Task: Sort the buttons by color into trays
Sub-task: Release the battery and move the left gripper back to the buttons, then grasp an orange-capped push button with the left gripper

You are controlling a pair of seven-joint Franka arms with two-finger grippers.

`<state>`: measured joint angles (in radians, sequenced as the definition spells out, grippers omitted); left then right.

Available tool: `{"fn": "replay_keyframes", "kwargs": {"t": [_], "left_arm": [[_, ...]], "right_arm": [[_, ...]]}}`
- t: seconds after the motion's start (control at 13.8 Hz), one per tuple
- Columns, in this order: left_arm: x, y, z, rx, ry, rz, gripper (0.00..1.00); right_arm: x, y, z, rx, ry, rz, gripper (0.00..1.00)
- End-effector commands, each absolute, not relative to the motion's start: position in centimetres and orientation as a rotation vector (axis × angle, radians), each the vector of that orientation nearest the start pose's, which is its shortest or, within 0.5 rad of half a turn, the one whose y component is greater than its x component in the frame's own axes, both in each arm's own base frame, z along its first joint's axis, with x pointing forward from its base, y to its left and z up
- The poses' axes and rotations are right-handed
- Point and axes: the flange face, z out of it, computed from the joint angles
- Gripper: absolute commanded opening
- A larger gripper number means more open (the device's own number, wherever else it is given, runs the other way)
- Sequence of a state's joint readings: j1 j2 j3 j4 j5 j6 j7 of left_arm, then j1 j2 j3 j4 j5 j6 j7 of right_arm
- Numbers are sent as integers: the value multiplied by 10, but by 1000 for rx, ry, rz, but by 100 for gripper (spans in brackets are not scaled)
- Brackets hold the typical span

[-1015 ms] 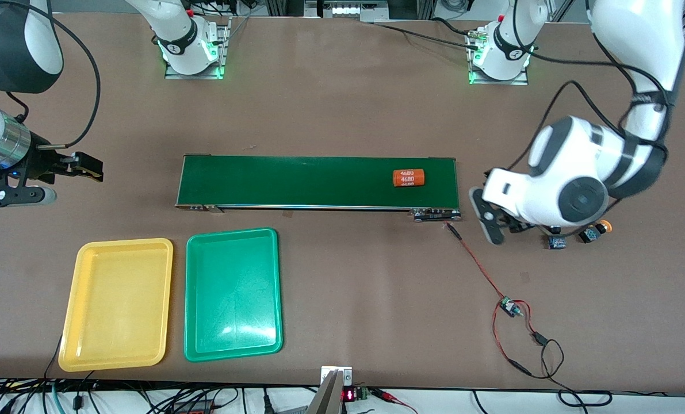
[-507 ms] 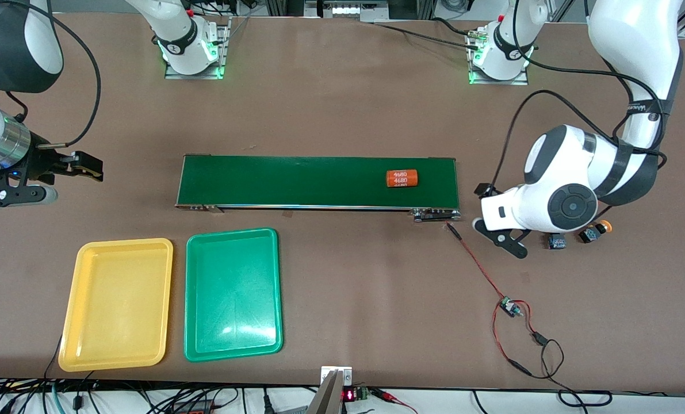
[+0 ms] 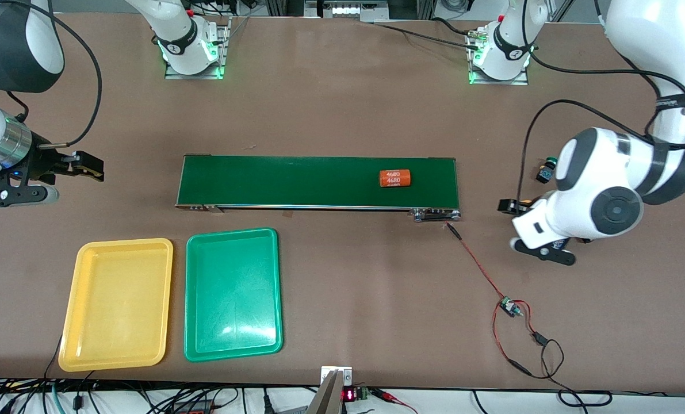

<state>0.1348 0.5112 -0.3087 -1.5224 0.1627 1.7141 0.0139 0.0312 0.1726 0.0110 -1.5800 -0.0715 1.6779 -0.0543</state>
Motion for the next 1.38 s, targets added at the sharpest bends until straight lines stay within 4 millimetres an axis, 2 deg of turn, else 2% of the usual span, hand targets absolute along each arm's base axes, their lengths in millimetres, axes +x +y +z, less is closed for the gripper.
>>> {"fn": "replay_keyframes", "kwargs": {"t": [0.0,0.07,0.29,0.51,0.72,0.94,1.16,1.3], "left_arm": [[643,-46,327,-3064,279,450,100],[636,-41,312,-3063,268,471,100],[623,-10,273,-3092,210,458,100],[610,-10,243,-3112,215,408,100],[602,-15,222,-3133,226,332,100],[604,-15,221,-3135,183,329,100],[606,9,203,-3133,160,297,100],[605,15,199,-3131,157,306,100]], "right_arm": [[608,26,534,-3209,-207,116,100],[608,25,533,-3209,-207,119,100],[608,25,533,-3209,-202,121,100],[609,23,533,-3210,-197,114,100],[609,25,533,-3210,-202,106,100],[609,25,533,-3210,-202,106,100],[611,25,530,-3210,-201,106,100],[612,25,530,-3210,-201,104,100]]}}
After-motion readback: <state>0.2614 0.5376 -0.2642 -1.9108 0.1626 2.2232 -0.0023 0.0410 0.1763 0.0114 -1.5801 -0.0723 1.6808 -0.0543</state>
